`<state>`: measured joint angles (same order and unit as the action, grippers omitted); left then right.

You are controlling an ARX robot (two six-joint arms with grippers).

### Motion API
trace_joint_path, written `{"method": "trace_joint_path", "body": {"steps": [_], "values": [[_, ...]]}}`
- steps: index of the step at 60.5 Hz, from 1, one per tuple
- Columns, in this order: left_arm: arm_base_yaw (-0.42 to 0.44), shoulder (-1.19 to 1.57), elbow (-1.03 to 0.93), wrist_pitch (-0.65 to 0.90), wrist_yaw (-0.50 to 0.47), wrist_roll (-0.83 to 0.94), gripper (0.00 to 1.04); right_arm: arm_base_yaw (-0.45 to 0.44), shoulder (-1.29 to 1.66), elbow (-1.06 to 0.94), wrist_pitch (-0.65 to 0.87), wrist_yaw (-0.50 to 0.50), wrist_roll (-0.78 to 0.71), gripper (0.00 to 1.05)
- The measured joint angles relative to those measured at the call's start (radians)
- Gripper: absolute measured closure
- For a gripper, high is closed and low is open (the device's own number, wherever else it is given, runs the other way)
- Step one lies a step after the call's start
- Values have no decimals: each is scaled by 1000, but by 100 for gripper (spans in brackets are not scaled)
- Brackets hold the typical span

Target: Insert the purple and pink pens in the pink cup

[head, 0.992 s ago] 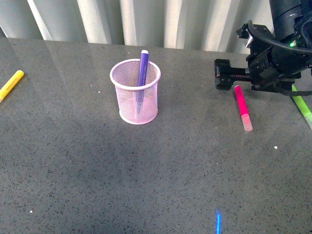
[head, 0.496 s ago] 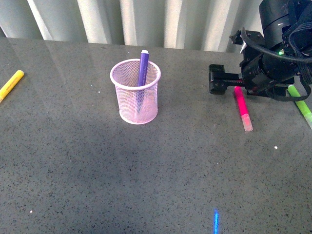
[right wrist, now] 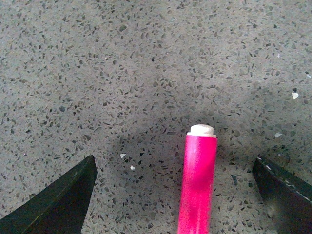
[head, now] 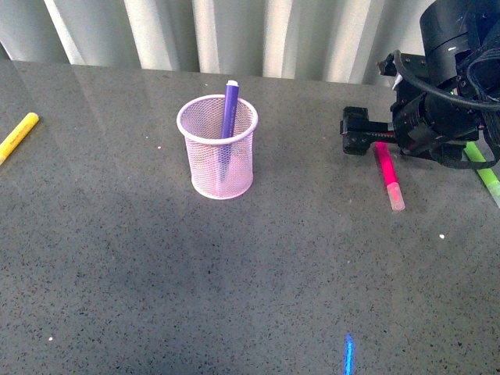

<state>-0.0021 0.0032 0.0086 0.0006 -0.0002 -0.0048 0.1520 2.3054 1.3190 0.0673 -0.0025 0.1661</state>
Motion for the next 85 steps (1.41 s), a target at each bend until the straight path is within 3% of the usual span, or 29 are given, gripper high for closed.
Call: {"method": "trace_joint_path", "body": {"steps": [27,33,61,72,85], "values": [[0,0,0,0,0,0,7,0,12,15,-14,24,40,82],[0,0,0,0,0,0,7,1,12,14,-10,19,42,92],[0,0,0,0,0,0,7,2,3,-15,54,51,41,93],[0,0,0,0,0,0,7,8,-32,-148,289,77,-49,93],[0,0,0,0,0,0,7,24,-123,-265,631,18,-187,93]]}}
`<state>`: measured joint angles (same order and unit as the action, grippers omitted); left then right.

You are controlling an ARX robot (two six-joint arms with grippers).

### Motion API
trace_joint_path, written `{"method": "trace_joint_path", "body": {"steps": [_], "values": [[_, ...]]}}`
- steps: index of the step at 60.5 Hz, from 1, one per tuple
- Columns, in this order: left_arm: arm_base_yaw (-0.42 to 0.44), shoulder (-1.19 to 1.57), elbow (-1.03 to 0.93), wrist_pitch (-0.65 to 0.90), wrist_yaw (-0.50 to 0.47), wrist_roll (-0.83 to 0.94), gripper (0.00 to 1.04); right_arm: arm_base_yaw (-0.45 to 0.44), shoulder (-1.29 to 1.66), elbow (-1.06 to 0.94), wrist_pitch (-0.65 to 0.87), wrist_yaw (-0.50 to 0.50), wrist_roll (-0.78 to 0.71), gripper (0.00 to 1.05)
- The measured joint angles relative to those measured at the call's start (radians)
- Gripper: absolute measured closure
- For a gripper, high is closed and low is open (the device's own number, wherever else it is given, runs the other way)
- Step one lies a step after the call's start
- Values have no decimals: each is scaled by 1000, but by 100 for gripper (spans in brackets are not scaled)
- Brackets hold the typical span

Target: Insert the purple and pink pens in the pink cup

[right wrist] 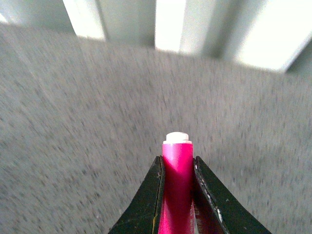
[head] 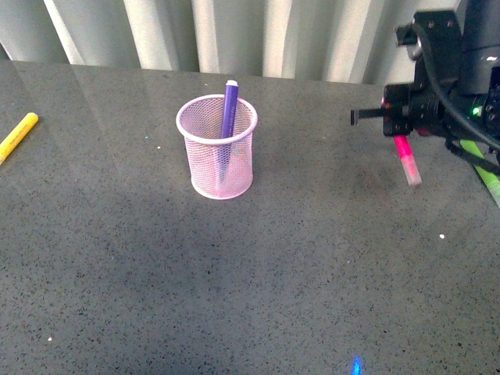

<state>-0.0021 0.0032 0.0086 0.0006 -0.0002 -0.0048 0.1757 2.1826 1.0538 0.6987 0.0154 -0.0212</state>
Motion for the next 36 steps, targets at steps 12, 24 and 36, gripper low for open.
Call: {"method": "trace_joint_path", "body": {"steps": [12,24,36], "values": [[0,0,0,0,0,0,7,51,-70,4,109,-104,-17,93],[0,0,0,0,0,0,7,196,-61,46,241,-238,-104,93],[0,0,0,0,0,0,7,319,-30,95,298,-254,-132,93]]}}
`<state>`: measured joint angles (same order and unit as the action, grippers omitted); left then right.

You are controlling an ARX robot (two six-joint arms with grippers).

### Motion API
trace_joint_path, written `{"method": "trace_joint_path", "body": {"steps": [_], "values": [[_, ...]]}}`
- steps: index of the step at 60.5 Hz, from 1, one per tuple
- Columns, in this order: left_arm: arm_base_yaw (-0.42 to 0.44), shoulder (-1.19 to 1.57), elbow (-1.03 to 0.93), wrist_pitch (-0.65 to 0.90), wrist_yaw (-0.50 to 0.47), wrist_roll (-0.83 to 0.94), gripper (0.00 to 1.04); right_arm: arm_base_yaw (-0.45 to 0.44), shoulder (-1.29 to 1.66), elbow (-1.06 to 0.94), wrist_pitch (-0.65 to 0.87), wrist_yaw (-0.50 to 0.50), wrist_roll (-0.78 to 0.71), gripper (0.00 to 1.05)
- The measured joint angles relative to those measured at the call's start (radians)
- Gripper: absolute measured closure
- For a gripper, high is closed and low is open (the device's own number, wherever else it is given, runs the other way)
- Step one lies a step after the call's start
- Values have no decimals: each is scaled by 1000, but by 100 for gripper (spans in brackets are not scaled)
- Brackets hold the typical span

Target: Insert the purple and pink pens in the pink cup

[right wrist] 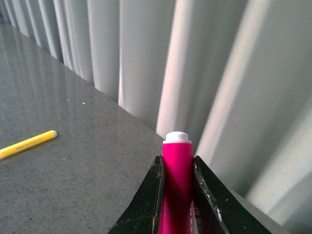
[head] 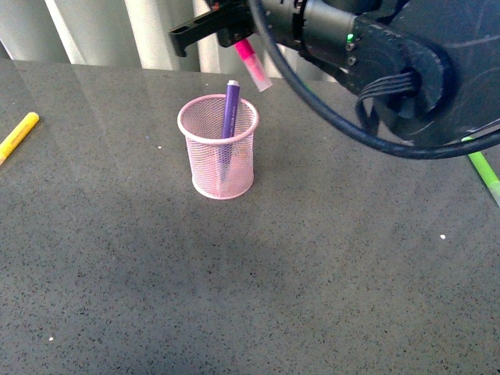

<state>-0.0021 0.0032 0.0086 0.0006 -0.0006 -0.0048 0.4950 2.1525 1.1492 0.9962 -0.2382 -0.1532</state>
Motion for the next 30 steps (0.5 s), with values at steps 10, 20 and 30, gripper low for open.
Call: {"method": "trace_joint_path", "body": {"steps": [10,20,30], "values": [[0,0,0,0,0,0,7,39,29,14,34,12,1,93],[0,0,0,0,0,0,7,42,62,38,48,17,0,93],[0,0,0,0,0,0,7,42,89,69,50,7,8,93]]}}
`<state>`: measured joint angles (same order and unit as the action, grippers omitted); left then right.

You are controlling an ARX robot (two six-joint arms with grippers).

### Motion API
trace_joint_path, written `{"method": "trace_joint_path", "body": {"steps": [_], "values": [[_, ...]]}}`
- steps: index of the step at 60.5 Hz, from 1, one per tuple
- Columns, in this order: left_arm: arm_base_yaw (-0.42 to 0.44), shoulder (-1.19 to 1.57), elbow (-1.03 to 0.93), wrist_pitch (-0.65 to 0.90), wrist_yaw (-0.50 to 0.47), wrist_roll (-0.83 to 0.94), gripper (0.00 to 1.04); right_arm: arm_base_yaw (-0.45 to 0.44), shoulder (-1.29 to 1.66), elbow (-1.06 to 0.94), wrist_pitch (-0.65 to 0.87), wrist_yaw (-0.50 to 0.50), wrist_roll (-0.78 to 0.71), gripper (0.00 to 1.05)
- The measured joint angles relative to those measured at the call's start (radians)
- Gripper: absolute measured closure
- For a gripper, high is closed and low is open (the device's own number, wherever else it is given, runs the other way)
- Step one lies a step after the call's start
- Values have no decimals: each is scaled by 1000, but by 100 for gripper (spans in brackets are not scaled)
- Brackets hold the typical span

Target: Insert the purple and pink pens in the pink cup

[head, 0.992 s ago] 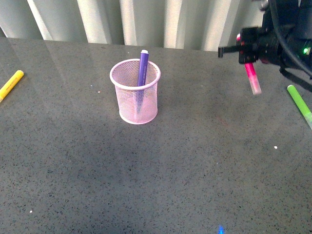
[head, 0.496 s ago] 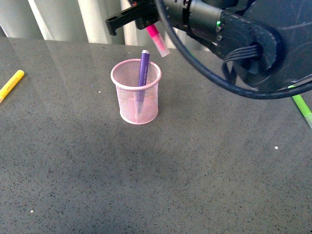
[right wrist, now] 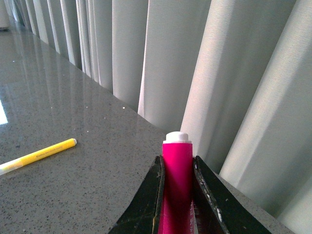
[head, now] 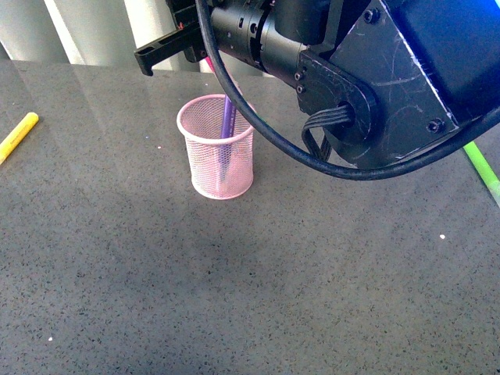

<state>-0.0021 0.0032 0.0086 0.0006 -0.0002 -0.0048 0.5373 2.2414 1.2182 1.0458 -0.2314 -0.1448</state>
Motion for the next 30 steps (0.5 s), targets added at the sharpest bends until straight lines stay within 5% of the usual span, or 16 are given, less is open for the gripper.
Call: {"method": "trace_joint_path", "body": {"steps": [30], "values": [[0,0,0,0,0,0,7,17,68,33,14,0,34,93]]}}
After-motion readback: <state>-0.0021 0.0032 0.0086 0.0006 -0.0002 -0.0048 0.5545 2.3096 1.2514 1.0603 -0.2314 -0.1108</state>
